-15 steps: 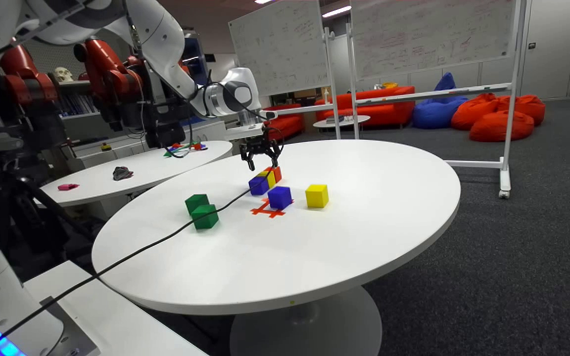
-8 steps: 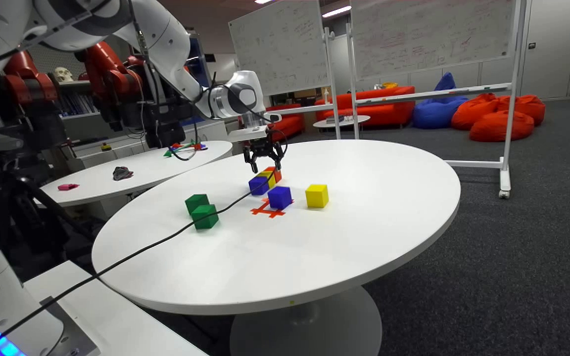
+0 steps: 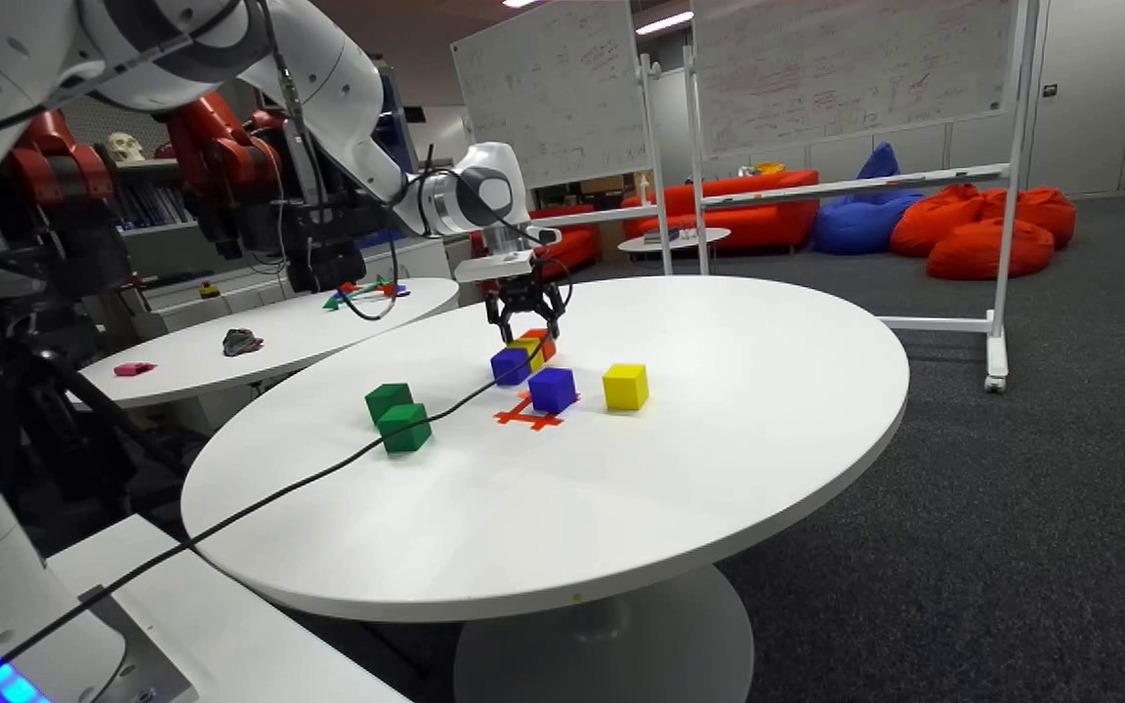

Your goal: Pick up the red object and put it at the center of the table

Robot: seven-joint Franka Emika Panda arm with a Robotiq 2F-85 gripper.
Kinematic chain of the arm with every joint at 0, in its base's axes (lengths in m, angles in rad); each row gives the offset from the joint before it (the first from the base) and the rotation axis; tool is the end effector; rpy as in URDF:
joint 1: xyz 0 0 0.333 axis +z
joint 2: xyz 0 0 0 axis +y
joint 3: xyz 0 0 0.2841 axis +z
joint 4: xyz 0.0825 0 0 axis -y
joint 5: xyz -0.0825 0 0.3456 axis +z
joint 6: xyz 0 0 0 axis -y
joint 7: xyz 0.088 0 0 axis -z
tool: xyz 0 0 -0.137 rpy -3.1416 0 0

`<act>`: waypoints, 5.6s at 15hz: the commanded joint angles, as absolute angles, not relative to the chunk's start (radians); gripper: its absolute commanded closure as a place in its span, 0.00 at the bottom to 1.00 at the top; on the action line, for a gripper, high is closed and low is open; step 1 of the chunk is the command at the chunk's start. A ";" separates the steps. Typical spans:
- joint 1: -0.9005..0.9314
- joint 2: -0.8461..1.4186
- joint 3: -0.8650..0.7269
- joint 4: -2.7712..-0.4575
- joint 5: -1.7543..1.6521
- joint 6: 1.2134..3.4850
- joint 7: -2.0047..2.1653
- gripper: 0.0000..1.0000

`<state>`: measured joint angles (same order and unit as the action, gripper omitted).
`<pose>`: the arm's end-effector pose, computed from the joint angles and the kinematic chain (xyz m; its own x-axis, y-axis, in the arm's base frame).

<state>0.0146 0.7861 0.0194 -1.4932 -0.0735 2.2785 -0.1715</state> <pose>0.6632 0.0175 0.1762 0.9695 0.2449 -0.0085 0.2451 -0.9686 0.0412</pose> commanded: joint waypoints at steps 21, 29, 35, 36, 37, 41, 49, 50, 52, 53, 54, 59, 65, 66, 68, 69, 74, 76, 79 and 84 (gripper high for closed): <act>0.023 0.823 0.025 -1.483 -0.078 2.275 -0.167 0.00; 0.029 0.832 0.023 -1.476 -0.084 2.272 -0.165 0.00; 0.034 0.833 0.027 -1.478 -0.079 2.275 -0.166 0.00; 0.034 0.833 0.027 -1.478 -0.080 2.275 -0.166 0.00; 0.034 0.833 0.027 -1.478 -0.080 2.275 -0.166 0.00; 0.032 0.846 0.027 -1.467 -0.077 2.266 -0.165 0.00; 0.047 0.855 0.026 -1.447 -0.086 2.250 -0.160 0.00; 0.047 0.857 0.027 -1.439 -0.085 2.243 -0.161 0.00; 0.052 0.858 0.025 -1.418 -0.087 2.229 -0.156 0.00; 0.056 0.859 0.021 -1.408 -0.089 2.223 -0.151 0.00; 0.057 0.859 0.020 -1.398 -0.090 2.218 -0.149 0.00; 0.054 0.865 0.022 -1.358 -0.090 2.189 -0.160 0.00; 0.048 0.853 0.031 -1.396 -0.079 2.225 -0.162 0.00; 0.048 0.853 0.031 -1.396 -0.079 2.225 -0.162 0.00; 0.048 0.853 0.031 -1.396 -0.079 2.225 -0.162 0.00; 0.048 0.855 0.031 -1.393 -0.078 2.225 -0.160 0.00; 0.045 0.872 0.029 -1.361 -0.076 2.205 -0.160 0.00; 0.046 0.872 0.029 -1.360 -0.077 2.207 -0.161 0.00; 0.049 0.881 0.025 -1.341 -0.077 2.191 -0.150 0.00; 0.047 0.859 0.030 -1.385 -0.079 2.225 -0.159 0.00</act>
